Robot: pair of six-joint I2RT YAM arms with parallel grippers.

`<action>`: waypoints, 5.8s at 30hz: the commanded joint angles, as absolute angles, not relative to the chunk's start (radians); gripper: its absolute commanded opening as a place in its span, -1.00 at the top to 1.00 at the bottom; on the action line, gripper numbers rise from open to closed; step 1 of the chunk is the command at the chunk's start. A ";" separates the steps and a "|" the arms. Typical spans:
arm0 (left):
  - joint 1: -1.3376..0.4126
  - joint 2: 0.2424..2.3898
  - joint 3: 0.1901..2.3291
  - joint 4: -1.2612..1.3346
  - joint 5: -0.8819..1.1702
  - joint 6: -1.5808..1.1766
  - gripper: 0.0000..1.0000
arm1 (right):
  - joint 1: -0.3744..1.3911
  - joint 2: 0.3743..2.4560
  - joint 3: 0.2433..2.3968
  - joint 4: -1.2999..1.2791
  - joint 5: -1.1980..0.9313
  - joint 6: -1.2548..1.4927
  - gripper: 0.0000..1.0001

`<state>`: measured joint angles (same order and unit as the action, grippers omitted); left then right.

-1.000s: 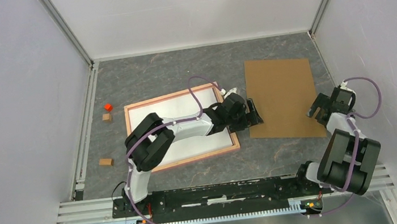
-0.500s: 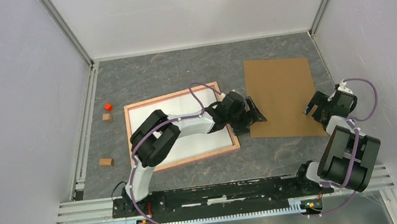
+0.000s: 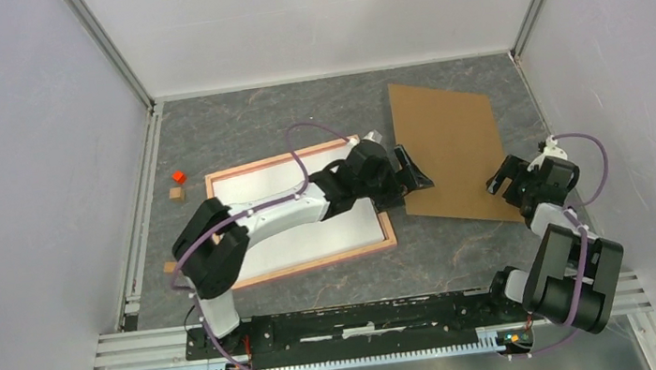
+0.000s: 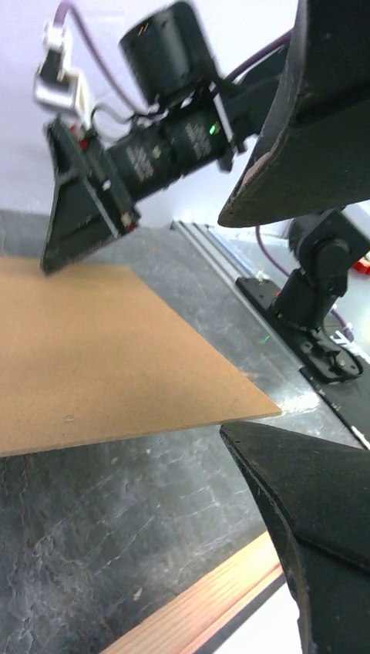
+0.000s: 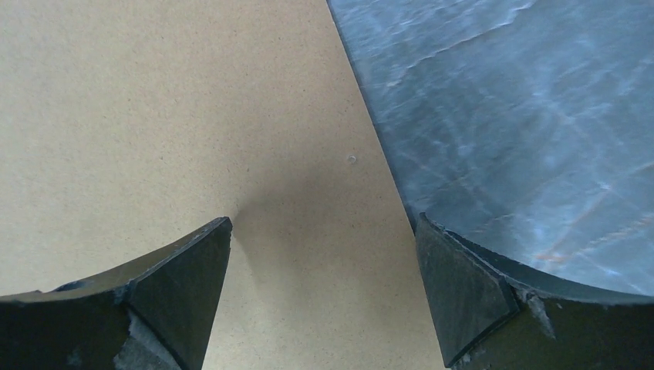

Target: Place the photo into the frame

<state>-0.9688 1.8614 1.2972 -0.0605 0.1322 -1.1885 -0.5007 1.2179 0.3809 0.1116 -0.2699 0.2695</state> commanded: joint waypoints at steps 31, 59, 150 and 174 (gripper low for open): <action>-0.796 1.562 0.764 0.207 0.062 -1.129 -1.00 | -0.219 1.143 0.255 0.029 -0.401 0.271 -0.86; -0.744 1.596 0.867 0.353 0.321 -1.139 0.91 | -0.190 0.999 0.344 -0.061 -0.352 0.264 -0.91; -0.416 0.906 1.439 -0.496 0.116 -0.481 -0.99 | 0.536 0.934 1.057 -0.142 -0.029 0.367 1.00; -0.411 0.850 1.156 -0.329 -0.193 -0.241 -1.00 | 0.316 1.428 0.851 0.447 -0.900 1.039 1.00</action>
<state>-0.4164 0.8867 1.1618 -0.4068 -0.1467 -0.3122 0.2657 1.3579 0.8288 0.2203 -0.7910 0.9215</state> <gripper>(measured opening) 0.996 0.024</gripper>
